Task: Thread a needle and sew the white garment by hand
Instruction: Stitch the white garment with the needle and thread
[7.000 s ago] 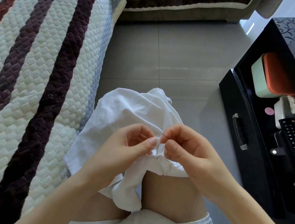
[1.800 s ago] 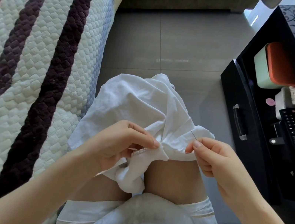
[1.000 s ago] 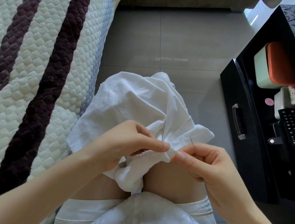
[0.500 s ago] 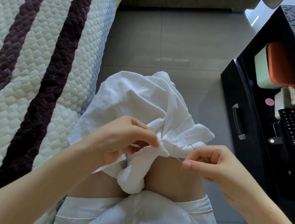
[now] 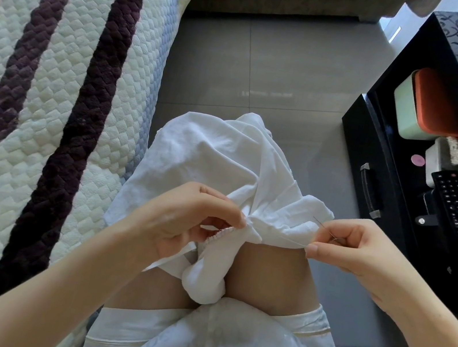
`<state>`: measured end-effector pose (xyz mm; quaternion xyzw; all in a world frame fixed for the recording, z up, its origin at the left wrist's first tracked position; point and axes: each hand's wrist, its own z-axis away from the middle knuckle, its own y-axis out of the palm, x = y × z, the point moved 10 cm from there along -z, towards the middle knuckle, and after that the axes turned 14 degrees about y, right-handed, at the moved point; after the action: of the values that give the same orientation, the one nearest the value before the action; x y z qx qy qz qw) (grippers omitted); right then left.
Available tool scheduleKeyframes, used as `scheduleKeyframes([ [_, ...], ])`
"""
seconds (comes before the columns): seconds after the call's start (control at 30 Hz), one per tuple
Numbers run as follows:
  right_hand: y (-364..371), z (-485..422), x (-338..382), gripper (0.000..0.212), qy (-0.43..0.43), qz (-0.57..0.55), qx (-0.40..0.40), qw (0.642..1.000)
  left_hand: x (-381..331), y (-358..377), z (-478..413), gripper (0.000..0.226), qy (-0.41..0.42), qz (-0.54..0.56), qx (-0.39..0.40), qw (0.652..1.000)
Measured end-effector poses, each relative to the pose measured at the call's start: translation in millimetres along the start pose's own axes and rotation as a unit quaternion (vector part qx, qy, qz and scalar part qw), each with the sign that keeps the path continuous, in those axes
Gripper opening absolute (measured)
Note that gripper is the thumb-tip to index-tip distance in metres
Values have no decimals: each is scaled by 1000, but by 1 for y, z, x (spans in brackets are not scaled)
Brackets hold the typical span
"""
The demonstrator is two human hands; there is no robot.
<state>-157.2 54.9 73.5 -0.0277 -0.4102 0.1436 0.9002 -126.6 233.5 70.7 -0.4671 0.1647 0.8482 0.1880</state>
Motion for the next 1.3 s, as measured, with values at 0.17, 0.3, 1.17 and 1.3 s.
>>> scheduleKeyframes([
  [0.17,-11,14,26,21,-135,29,-116,984,-2,0,1,12,10,-8,-7,1000],
  [0.3,7,29,51,13,-221,3,-120,968,-3,0,1,16,16,-11,-13,1000],
  [1.17,35,17,48,8,-219,66,-128,965,-13,5,-3,7,38,-66,6,997],
  [1.3,34,19,50,12,-206,54,-115,970,-13,4,-3,10,44,-58,-2,997],
])
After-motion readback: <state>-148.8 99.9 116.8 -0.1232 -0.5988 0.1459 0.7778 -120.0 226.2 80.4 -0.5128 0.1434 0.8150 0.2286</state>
